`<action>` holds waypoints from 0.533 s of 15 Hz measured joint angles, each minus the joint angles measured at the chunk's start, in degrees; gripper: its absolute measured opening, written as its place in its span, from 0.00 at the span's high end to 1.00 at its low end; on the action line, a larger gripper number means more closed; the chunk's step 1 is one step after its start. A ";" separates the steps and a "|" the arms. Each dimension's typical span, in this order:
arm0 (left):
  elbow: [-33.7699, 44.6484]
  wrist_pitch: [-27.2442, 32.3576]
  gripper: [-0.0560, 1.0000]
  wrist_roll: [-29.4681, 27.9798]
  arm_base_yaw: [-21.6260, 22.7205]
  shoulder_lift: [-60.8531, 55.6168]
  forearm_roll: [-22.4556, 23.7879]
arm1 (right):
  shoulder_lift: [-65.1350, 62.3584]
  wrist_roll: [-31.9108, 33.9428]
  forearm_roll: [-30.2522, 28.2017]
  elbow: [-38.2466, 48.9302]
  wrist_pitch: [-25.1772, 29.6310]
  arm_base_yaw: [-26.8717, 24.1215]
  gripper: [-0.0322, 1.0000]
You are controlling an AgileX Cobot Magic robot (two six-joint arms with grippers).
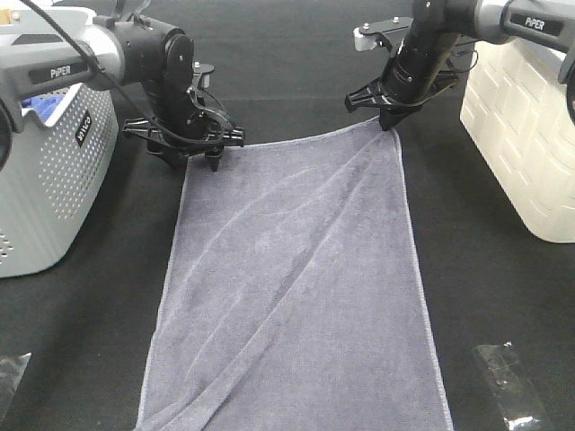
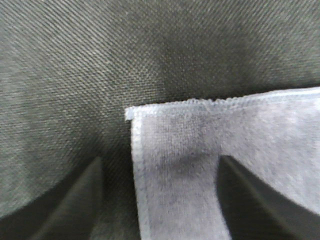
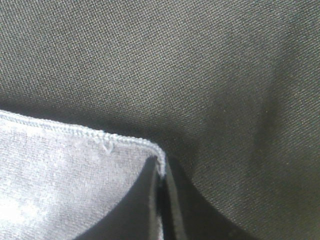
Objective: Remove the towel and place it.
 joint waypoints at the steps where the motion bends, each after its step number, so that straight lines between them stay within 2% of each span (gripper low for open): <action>1: 0.00 -0.11 0.43 0.00 0.00 0.11 0.00 | 0.00 0.00 0.00 0.00 0.00 0.00 0.97; 3: -0.29 -0.46 0.45 -0.06 0.00 0.63 -0.06 | 0.00 0.00 0.00 0.00 0.06 0.00 0.97; 5: -0.34 -0.86 0.55 -0.11 0.00 0.74 -0.57 | 0.00 0.00 0.00 0.00 0.11 0.00 0.97; 7: -0.34 -1.38 0.70 -0.17 0.00 0.80 -0.63 | 0.00 0.00 0.00 0.00 0.17 0.00 0.97; 8: -0.34 -1.38 0.70 -0.17 0.00 0.80 -0.63 | 0.00 0.00 0.00 0.00 0.17 0.00 0.97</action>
